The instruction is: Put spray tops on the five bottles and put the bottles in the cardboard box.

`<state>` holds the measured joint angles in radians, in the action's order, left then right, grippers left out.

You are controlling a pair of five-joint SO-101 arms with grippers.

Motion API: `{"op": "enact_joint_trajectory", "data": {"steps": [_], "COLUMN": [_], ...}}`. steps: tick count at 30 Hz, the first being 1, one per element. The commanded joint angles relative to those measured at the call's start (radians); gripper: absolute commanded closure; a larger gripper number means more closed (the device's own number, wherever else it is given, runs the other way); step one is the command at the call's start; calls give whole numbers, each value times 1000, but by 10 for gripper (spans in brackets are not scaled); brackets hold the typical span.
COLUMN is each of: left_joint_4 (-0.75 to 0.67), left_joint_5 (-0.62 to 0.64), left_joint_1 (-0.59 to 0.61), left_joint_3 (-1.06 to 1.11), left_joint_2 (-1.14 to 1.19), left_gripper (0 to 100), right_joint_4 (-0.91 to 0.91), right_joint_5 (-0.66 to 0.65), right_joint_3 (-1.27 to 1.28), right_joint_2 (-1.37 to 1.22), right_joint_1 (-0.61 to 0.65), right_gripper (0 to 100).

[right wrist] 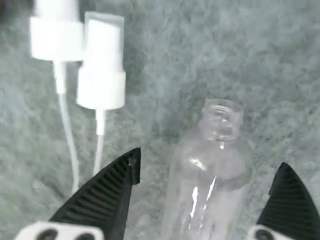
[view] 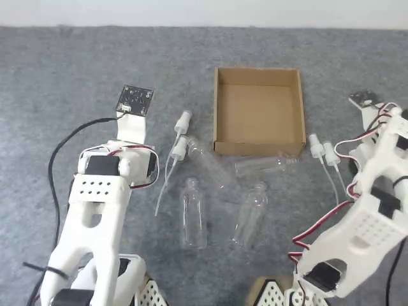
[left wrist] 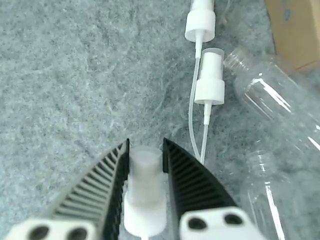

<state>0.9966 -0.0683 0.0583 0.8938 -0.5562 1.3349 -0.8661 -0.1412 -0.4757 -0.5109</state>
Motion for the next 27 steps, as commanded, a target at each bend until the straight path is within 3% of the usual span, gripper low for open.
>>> {"op": "enact_joint_trajectory", "data": {"steps": [1, 12, 15, 20, 27], "left_joint_4": [-25, -25, -21, 71, 250], "left_joint_5": [-11, -11, -12, -12, -6], "left_joint_1": [8, 8, 8, 9, 8], "left_joint_3": [-7, -13, -33, -110, -328], "left_joint_2": [-43, -49, -69, -212, -439], "left_gripper": [991, 991, 991, 991, 991], "right_joint_4": [4, 5, 68, 223, 260], "right_joint_5": [-17, -15, -5, 123, 328], "right_joint_3": [-98, -143, -210, -295, -184], "right_joint_2": [-12, -38, 27, 243, 634], "right_joint_1": [-25, -24, -22, 47, 303], "right_gripper": [655, 996, 994, 994, 994]}}
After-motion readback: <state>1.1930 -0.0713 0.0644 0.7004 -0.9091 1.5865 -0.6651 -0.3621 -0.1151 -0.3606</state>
